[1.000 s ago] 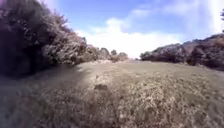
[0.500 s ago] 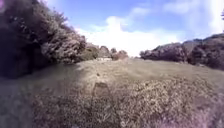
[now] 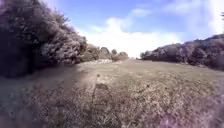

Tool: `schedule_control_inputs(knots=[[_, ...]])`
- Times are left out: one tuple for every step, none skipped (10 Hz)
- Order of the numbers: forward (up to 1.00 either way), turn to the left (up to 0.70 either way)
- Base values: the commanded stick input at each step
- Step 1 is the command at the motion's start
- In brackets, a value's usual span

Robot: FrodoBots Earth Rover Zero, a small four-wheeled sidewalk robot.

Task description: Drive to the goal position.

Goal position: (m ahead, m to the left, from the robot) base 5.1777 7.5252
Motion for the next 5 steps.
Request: schedule_control_inputs(knots=[[0.7,0.0],[0.7,0.0],[0.7,0.0],[0.7,0.0],[0.7,0.0]])
